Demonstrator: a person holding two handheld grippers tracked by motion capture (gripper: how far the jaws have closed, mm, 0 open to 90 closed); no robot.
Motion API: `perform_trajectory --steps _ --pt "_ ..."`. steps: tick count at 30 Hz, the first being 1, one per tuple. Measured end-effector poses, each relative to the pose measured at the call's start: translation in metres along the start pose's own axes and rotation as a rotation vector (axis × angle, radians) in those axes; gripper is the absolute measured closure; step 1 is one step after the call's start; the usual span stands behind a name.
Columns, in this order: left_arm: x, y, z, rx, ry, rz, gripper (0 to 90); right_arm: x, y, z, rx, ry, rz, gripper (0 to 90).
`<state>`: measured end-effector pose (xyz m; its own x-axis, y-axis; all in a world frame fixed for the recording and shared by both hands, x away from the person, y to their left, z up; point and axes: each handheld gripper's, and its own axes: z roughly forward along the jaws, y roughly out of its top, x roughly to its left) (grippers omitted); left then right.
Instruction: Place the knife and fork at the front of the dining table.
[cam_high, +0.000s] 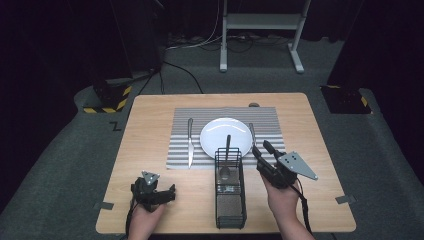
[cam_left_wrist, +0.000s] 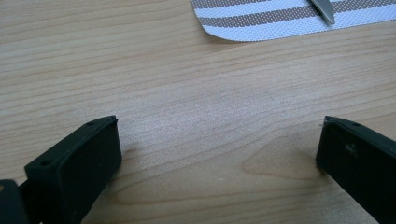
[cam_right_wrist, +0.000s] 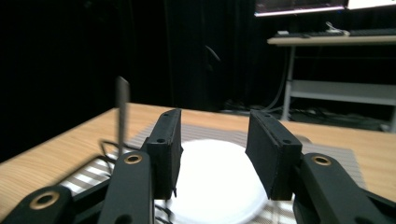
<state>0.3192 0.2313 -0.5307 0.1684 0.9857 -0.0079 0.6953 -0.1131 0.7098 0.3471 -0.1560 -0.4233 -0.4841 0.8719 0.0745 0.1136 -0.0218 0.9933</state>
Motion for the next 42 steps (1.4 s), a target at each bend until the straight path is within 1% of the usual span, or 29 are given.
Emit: perform_trajectory --steps 2,6,12,15,18,21,22,24,26,30,33,40,42 --pt "0.000 0.000 0.000 0.000 0.000 0.000 0.1 0.006 0.005 0.003 -0.015 0.017 0.000 54.5" --pt "0.000 0.000 0.000 0.000 0.000 0.000 0.1 0.016 0.013 0.012 -0.026 0.052 -0.009 53.7" --pt "0.000 0.000 0.000 0.000 0.000 0.000 0.1 0.033 0.021 0.030 -0.020 0.100 -0.041 55.1" --pt "0.000 0.000 0.000 0.000 0.000 0.000 0.1 0.038 0.021 0.040 -0.001 0.114 -0.058 58.7" --pt "0.000 0.000 0.000 0.000 0.000 0.000 0.1 0.040 0.020 0.051 0.036 0.135 -0.052 62.6" --pt "0.000 0.000 0.000 0.000 -0.001 0.001 0.1 0.041 0.016 0.059 0.071 0.143 -0.061 67.5" --pt "0.000 0.000 0.000 0.000 -0.001 0.001 0.1 0.041 0.015 0.061 0.080 0.150 -0.055 69.8" --pt "0.000 0.000 0.000 0.000 -0.001 0.002 0.1 0.040 0.013 0.064 0.096 0.160 -0.042 71.5" --pt "0.000 0.000 0.000 0.000 -0.002 0.002 0.1 0.039 0.011 0.066 0.111 0.169 -0.036 73.7" --pt "0.000 0.000 0.000 0.000 -0.002 0.002 0.1 0.041 0.009 0.067 0.119 0.178 -0.044 79.1" --pt "0.000 0.000 0.000 0.000 -0.002 0.002 0.1 0.041 0.009 0.066 0.109 0.187 -0.050 85.5" --pt "0.000 0.000 0.000 0.000 -0.002 0.002 0.1 0.044 0.011 0.058 0.067 0.208 -0.076 88.0" --pt "0.000 0.000 0.000 0.001 -0.003 0.002 0.1 0.045 0.013 0.054 0.051 0.222 -0.068 88.1"
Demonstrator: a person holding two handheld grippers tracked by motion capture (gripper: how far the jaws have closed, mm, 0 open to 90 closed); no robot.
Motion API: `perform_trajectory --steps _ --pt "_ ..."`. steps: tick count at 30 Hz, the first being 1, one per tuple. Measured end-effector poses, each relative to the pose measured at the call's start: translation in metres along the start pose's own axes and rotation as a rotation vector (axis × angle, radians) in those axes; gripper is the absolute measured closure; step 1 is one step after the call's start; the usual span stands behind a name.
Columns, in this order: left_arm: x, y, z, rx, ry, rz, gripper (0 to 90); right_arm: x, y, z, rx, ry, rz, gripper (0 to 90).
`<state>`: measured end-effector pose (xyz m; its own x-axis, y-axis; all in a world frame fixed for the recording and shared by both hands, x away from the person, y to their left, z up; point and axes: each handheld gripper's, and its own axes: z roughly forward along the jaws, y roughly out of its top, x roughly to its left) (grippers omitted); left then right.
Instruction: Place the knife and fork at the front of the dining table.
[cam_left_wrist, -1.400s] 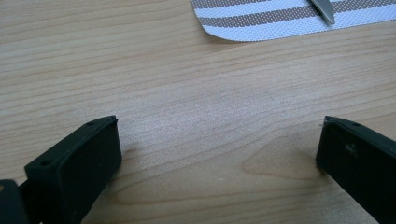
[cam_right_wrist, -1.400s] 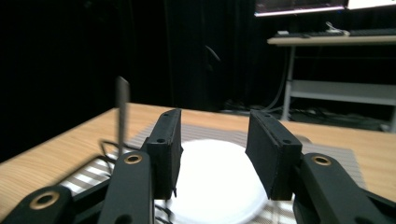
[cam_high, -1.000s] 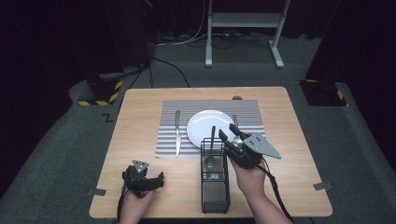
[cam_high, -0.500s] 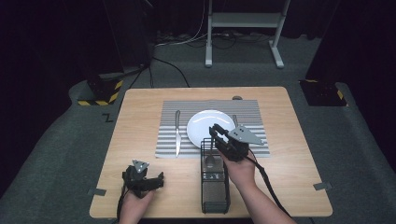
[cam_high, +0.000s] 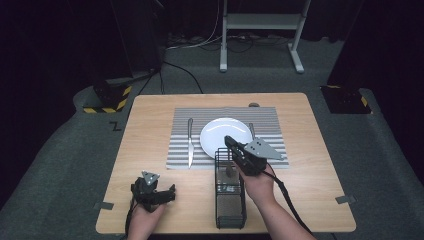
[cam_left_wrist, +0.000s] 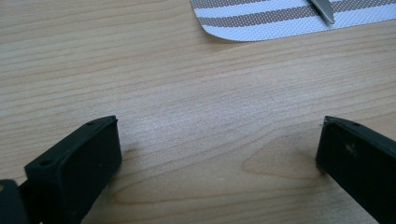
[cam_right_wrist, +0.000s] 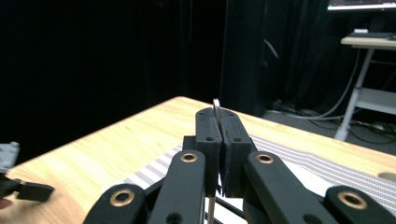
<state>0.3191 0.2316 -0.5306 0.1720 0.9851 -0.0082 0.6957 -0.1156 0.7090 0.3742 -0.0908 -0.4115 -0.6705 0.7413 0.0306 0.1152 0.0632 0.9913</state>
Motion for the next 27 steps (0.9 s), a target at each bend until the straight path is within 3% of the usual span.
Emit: perform_trajectory --steps 8,14,20,27 --pt "0.000 0.000 0.000 -0.001 0.001 0.000 0.1 0.009 0.027 -0.024 -0.116 0.026 -0.003 88.2" --pt "0.000 0.000 0.000 -0.001 0.002 0.000 0.1 0.013 0.055 -0.042 -0.194 0.016 -0.024 88.3" --pt "0.000 0.000 0.000 -0.001 0.001 -0.001 0.1 0.009 0.073 -0.060 -0.249 -0.031 -0.027 88.3" --pt "0.000 0.000 0.000 0.000 0.000 0.000 0.1 -0.010 0.078 -0.086 -0.284 -0.102 -0.017 88.3"
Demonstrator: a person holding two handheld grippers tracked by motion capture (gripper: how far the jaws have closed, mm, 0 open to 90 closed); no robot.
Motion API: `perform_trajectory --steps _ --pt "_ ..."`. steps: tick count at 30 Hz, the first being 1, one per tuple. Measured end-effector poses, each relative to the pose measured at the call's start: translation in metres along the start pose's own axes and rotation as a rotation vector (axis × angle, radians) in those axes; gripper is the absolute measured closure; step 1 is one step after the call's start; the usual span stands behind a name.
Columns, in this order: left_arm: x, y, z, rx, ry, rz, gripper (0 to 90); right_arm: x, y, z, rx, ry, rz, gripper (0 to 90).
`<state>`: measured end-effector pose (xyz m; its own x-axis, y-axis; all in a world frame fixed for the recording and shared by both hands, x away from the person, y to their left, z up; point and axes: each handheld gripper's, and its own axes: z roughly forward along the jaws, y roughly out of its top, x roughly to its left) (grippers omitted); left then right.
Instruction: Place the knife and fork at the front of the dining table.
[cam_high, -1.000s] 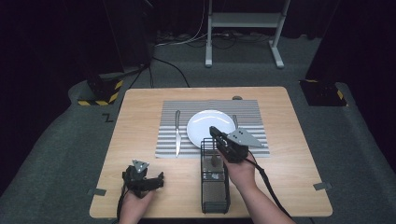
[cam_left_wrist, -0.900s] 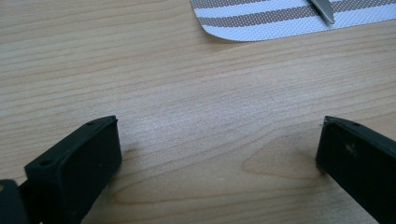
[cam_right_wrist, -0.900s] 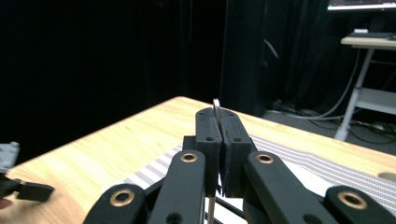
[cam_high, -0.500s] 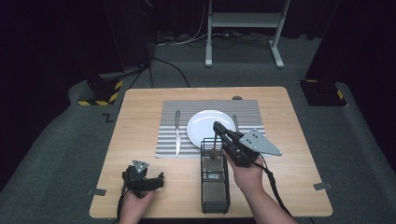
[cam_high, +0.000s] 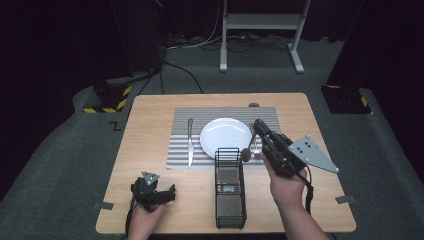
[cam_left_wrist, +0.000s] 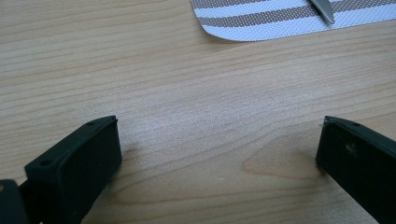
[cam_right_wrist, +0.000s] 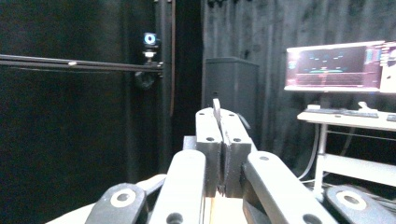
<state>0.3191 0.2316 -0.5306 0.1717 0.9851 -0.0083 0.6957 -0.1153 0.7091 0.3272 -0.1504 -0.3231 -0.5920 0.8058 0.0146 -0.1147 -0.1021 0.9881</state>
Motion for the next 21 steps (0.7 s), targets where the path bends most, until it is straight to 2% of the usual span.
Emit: perform_trajectory --steps 6,9,15,21 --pt "0.000 0.000 0.000 -0.001 0.002 0.000 0.1 -0.025 0.001 -0.015 0.000 -0.071 -0.019 88.3" --pt "0.000 0.000 0.000 0.000 0.001 -0.001 0.2 -0.039 -0.006 -0.021 0.022 -0.105 -0.031 88.3" --pt "0.000 0.000 0.000 0.000 0.002 -0.001 0.2 -0.067 -0.033 -0.026 0.086 -0.163 -0.033 88.3" --pt "0.000 0.000 0.000 -0.001 0.003 -0.002 0.2 -0.093 -0.067 -0.019 0.172 -0.200 -0.015 88.3"
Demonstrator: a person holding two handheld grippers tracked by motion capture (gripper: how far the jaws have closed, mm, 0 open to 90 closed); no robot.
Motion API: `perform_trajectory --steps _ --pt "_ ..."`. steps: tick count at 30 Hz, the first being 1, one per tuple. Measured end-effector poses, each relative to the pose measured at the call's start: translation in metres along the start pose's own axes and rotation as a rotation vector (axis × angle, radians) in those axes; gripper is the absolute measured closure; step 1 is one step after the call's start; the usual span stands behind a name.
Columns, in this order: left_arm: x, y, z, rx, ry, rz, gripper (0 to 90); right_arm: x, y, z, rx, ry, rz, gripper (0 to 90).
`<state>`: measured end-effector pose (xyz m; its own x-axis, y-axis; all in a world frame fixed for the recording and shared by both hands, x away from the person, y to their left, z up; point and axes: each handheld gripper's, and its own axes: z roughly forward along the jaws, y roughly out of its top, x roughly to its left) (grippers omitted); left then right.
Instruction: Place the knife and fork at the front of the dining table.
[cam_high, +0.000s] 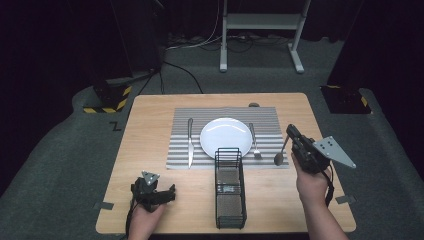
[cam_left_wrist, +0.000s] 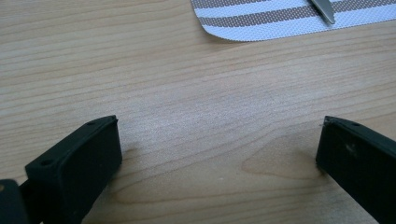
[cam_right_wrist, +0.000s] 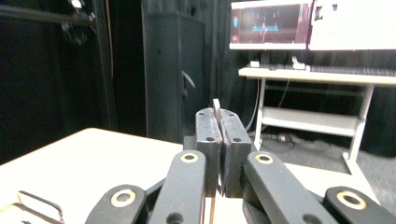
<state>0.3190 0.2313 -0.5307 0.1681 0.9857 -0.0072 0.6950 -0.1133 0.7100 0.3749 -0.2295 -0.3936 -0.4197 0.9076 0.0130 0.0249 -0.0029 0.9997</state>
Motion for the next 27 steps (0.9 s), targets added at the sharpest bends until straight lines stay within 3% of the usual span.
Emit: perform_trajectory --steps 4,7,17,27 --pt "0.000 0.000 0.000 0.001 -0.001 0.000 0.2 -0.010 -0.018 0.018 0.069 -0.003 -0.001 88.3" --pt "0.000 0.000 0.000 0.000 0.000 0.000 0.2 -0.014 -0.027 0.030 0.091 -0.014 0.002 88.3" --pt "0.000 0.000 0.000 0.001 -0.001 0.001 0.2 -0.020 -0.034 0.060 0.136 -0.027 0.011 88.3" --pt "0.000 0.000 0.000 0.001 -0.001 0.001 0.2 -0.031 -0.045 0.094 0.169 -0.040 0.067 88.1"
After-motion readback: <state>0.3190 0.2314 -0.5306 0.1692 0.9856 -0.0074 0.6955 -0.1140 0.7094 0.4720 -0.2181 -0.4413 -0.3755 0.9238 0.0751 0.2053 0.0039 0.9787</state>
